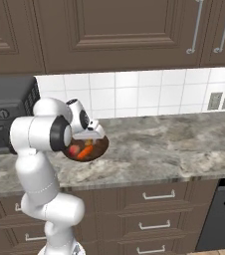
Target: Take the peach, carrot, and mushroom from the freezer and place them in the bowl on the counter.
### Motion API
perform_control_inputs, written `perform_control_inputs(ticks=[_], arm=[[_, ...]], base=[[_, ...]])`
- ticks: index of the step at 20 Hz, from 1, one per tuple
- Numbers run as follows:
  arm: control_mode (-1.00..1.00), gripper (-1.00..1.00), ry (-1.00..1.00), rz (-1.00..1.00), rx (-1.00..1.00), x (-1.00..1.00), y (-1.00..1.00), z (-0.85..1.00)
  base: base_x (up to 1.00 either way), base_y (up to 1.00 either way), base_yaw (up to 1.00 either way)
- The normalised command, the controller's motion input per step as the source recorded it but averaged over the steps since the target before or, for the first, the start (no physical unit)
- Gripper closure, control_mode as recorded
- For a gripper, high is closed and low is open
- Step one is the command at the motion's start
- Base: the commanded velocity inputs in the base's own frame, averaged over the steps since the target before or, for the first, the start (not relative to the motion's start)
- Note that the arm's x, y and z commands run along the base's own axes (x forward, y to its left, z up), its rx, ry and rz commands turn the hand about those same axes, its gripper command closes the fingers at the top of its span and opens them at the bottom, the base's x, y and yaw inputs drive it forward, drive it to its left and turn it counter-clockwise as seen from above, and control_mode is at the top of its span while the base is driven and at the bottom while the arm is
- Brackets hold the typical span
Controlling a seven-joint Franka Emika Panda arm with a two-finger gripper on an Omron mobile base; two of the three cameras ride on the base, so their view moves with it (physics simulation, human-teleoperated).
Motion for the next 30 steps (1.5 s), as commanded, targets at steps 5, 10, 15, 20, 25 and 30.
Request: perform_control_inputs(ticks=[5,10,15,20,25,30], arm=[[-1.0,-1.0,-0.01,0.0,0.06,-0.24,-0.18,0.49],[-1.0,-1.0,-0.02,-0.01,0.17,-0.86,-0.59,0.71],[-1.0,-1.0,-0.16,-0.03,0.23,-1.0,-0.86,0.61],[-1.0,-1.0,-0.27,-0.05,0.24,-1.0,-0.89,0.36],[-1.0,-1.0,-0.24,-0.09,0.24,-1.0,-0.86,0.01],[-1.0,-1.0,-0.24,-0.1,0.19,-1.0,-0.87,0.0]], base=[[0.0,0.0,0.0],[0.0,0.0,0.0],[0.0,0.0,0.0],[0.0,0.0,0.0],[0.0,0.0,0.0],[0.0,0.0,0.0]])
